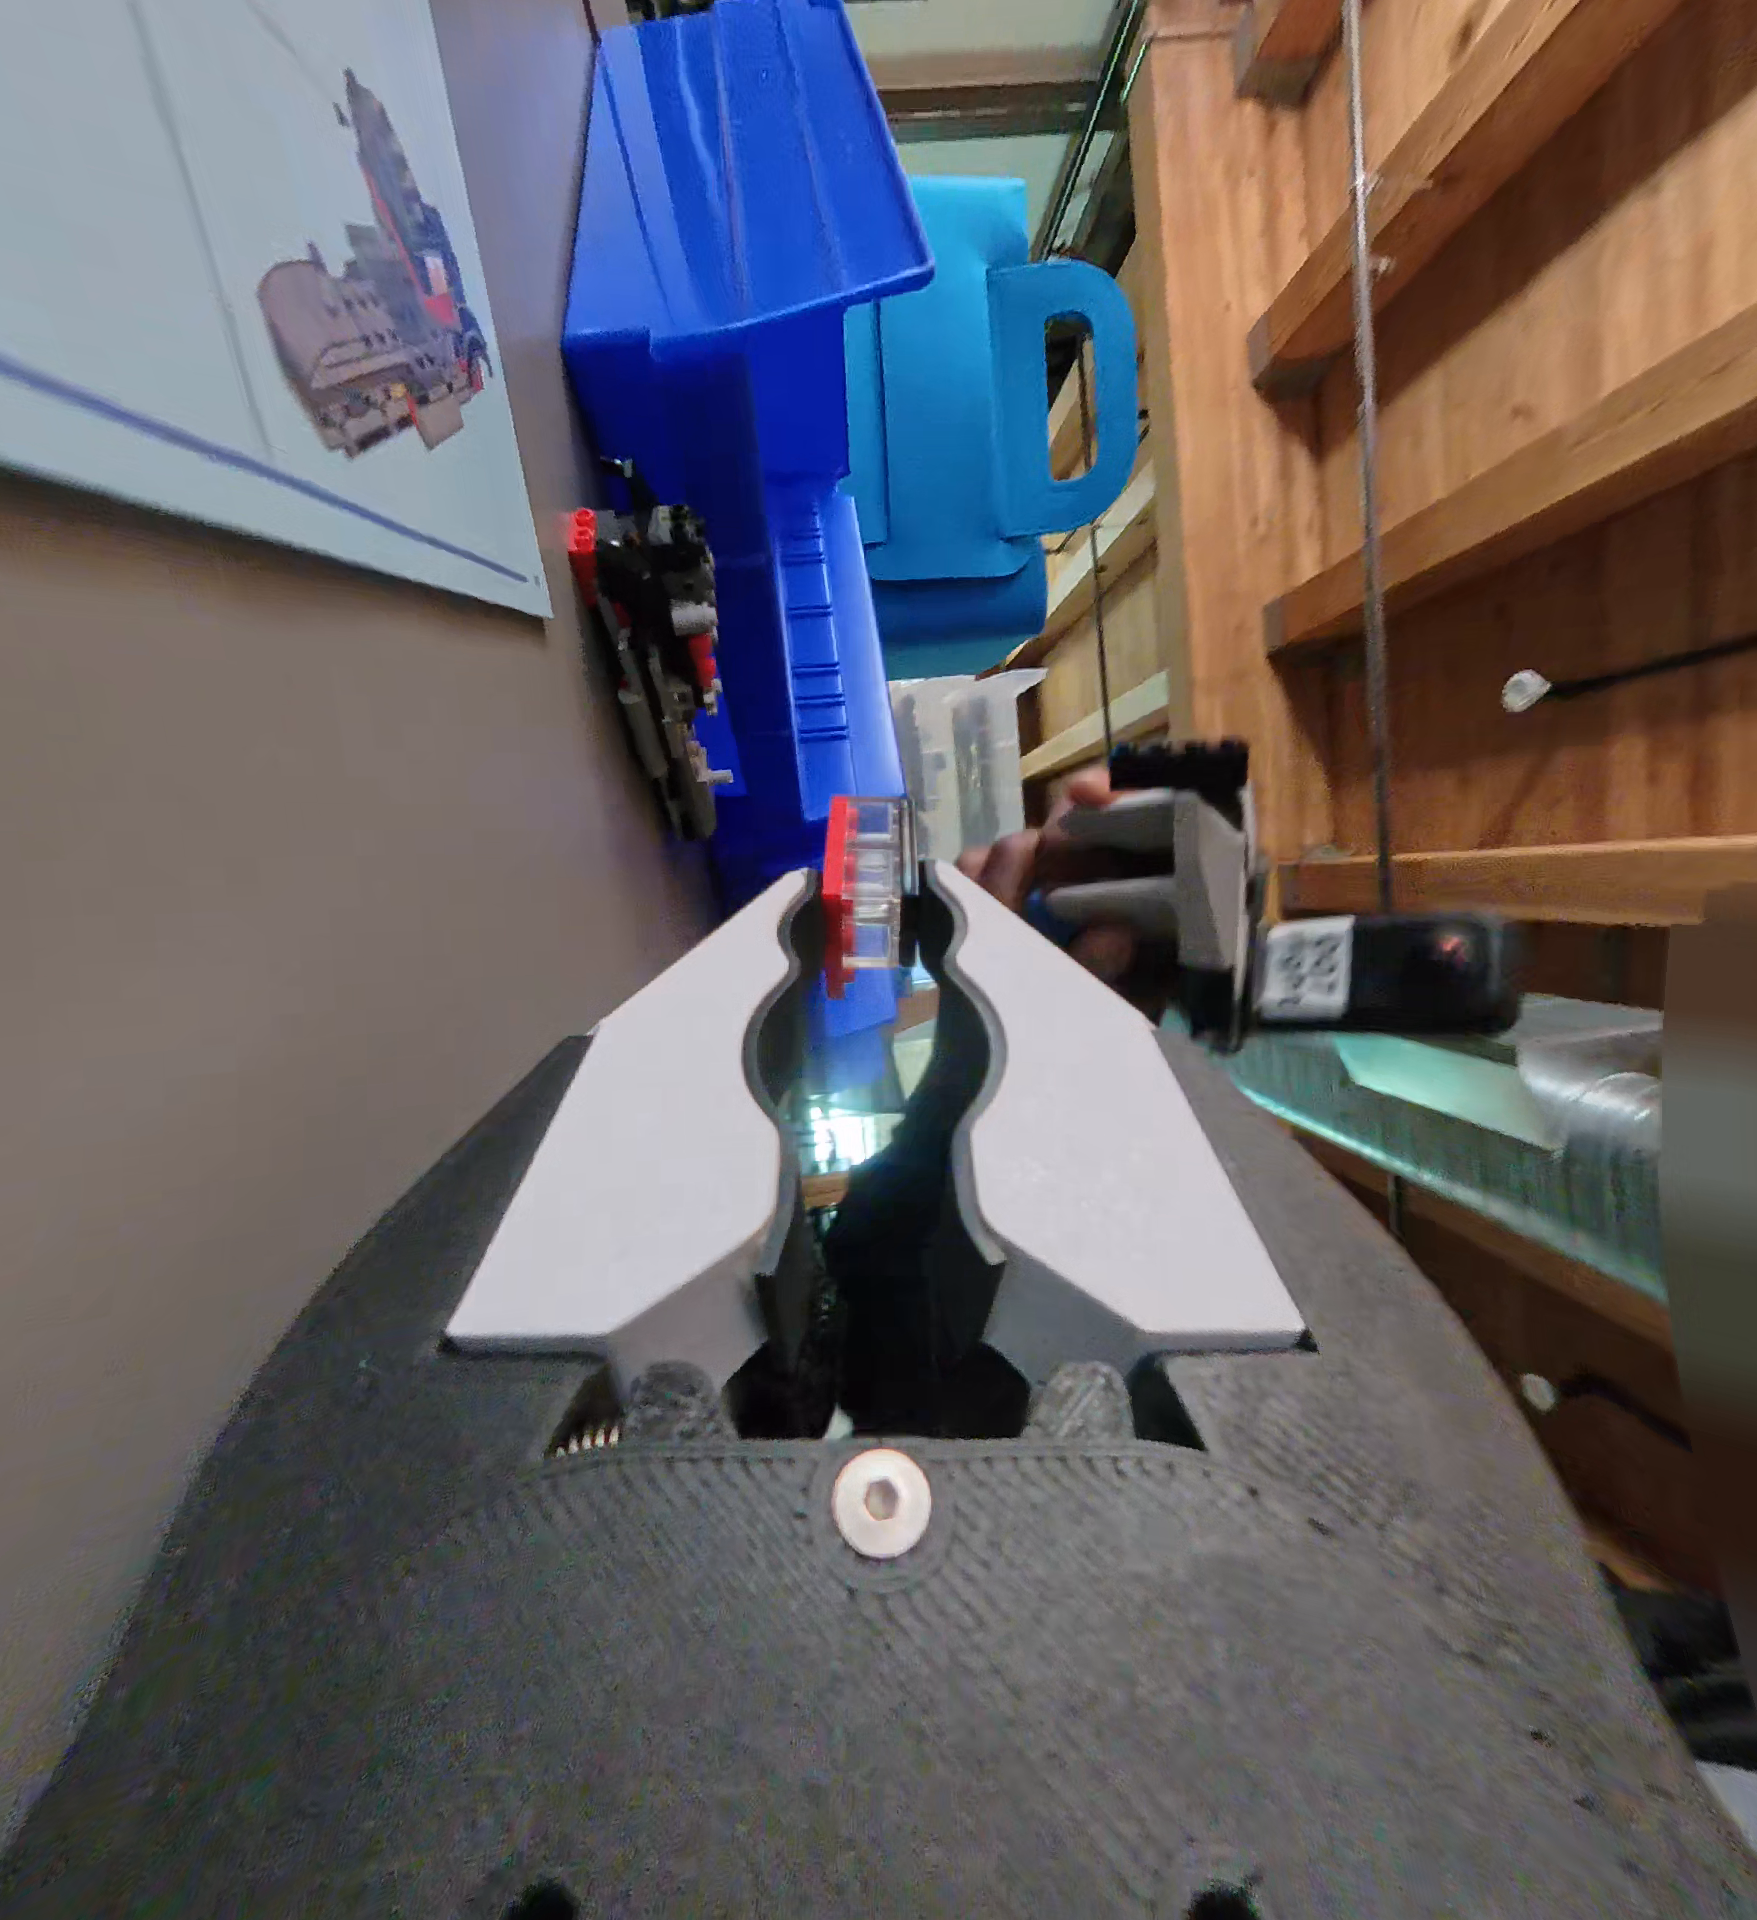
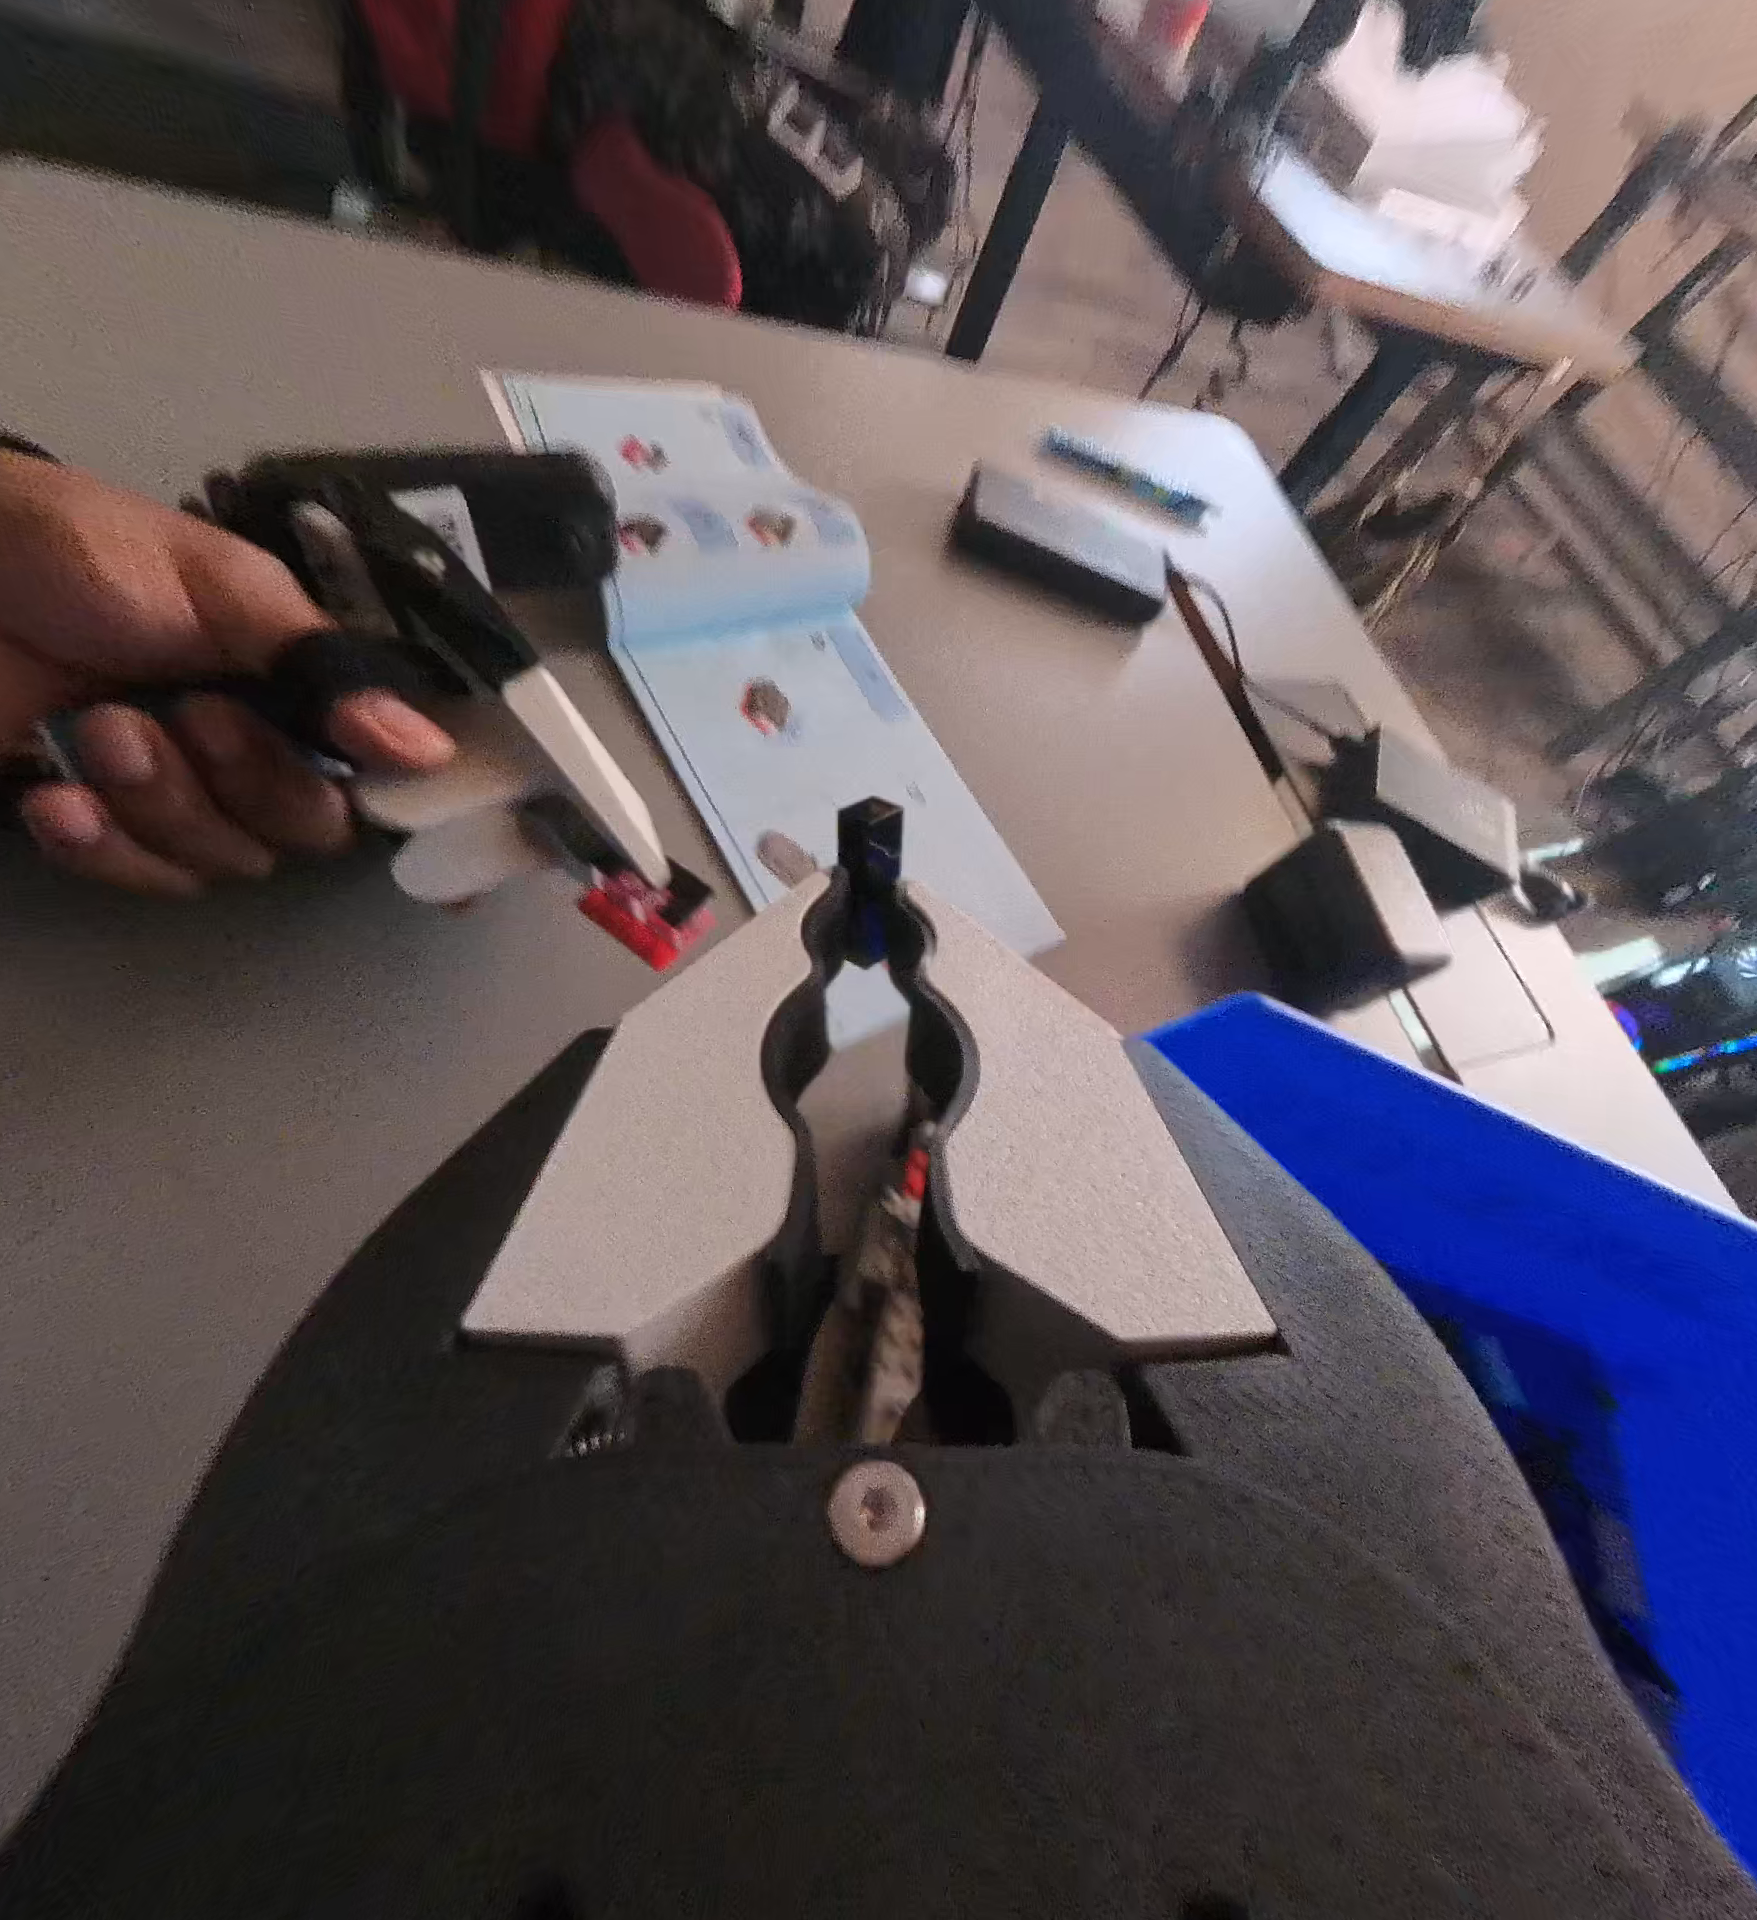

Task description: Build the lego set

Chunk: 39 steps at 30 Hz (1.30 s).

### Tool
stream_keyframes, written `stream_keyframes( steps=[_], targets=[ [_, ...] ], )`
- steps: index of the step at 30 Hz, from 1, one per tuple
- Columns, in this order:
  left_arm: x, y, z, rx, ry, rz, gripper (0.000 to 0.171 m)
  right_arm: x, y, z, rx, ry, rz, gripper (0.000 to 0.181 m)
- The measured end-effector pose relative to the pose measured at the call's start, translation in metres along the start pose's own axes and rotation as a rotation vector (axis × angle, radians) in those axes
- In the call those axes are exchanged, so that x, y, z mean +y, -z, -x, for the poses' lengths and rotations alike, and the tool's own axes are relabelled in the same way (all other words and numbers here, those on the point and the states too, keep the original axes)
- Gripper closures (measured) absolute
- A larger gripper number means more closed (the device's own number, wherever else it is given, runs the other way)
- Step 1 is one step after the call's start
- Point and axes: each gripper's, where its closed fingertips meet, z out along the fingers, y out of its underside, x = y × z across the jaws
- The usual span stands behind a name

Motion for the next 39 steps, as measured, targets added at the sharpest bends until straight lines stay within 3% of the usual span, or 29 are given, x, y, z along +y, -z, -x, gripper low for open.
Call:
stream_keyframes(
  steps=[4, 8, 19, 30, 39],
  targets=[
    [0.003, 0.007, -0.001, 0.018, 0.049, -0.034, 0.154, -0.006, -0.017, 0.036, 0.054, -0.001, -0.193, 0.173],
    [0.005, 0.013, -0.002, 0.028, 0.077, -0.054, 0.155, -0.001, -0.028, 0.054, 0.078, -0.030, -0.252, 0.174],
    [0.004, 0.014, -0.003, 0.034, 0.092, -0.067, 0.155, 0.015, -0.039, 0.054, 0.099, -0.005, -0.194, 0.174],
    [0.003, 0.012, 0.000, 0.028, 0.112, -0.094, 0.154, 0.027, -0.046, 0.065, 0.285, 0.371, -0.140, 0.174],
    [0.001, 0.012, 0.001, 0.018, 0.117, -0.113, 0.154, 0.038, -0.053, 0.072, 0.282, 0.457, -0.107, 0.173]
  ],
)
